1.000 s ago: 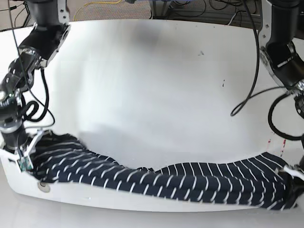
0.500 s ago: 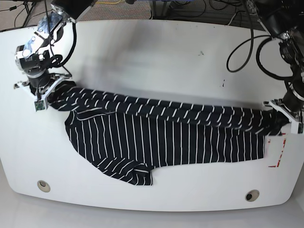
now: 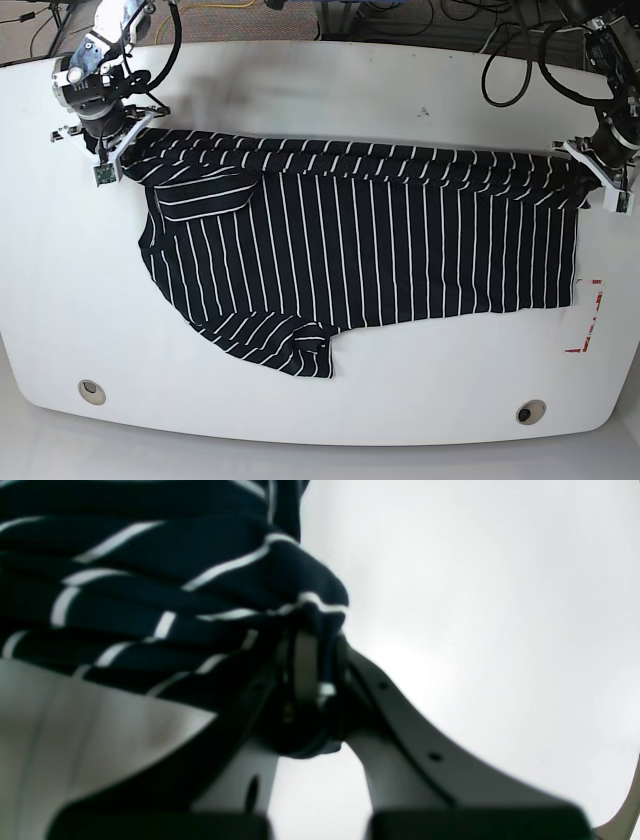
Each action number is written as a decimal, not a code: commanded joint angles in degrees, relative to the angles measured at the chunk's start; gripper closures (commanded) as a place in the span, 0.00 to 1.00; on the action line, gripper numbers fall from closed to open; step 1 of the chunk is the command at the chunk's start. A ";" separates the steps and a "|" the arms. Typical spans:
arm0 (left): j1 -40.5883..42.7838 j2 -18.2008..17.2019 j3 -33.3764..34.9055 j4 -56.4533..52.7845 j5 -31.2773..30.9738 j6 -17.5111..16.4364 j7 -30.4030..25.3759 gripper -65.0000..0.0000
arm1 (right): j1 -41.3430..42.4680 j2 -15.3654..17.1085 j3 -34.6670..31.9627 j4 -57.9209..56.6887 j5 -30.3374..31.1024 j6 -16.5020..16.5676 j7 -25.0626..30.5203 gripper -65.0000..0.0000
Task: Layout the t-shirt on the table in an organized manner, then fold the t-shirt properly
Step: 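Lower the shirt flat onto the table with both grippers, then open both grippers and release the shirt's edge, then regrasp the shirt's edge with both grippers, then pull the held edge outward with both grippers to smooth the shirt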
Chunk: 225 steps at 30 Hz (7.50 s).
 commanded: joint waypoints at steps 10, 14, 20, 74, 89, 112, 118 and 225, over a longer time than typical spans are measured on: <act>0.89 -3.14 -0.95 -2.89 0.57 0.10 -1.26 1.00 | -3.94 0.91 0.47 -0.65 -1.27 -0.95 0.49 1.00; 1.51 -4.20 -0.77 -3.06 0.57 0.10 -1.18 0.99 | -4.73 0.65 0.47 -1.00 -1.27 -0.95 0.49 0.92; 3.80 -4.99 -0.33 -3.06 0.57 0.10 -1.09 0.87 | -5.17 -1.02 0.74 -0.73 -1.80 -0.95 0.49 0.55; 2.12 -4.55 -5.43 10.56 0.22 -4.08 7.88 0.45 | -6.40 -4.45 0.38 0.76 -1.27 -0.95 0.41 0.34; -2.45 -2.35 -0.51 9.86 0.57 -4.08 7.79 0.45 | 4.15 -4.71 0.82 0.76 -1.27 -0.95 -1.35 0.34; -2.53 2.57 2.75 6.96 9.80 -4.08 7.70 0.45 | -4.91 -6.03 1.79 1.46 -0.30 -0.95 -10.93 0.34; -2.01 2.31 2.75 2.21 9.80 -4.08 5.42 0.45 | -9.04 -5.86 1.88 1.46 4.27 -0.95 -10.85 0.34; 2.30 -5.78 5.12 -12.56 9.80 -4.08 -4.16 0.45 | -19.24 18.76 -4.19 0.23 8.14 -0.95 -9.00 0.28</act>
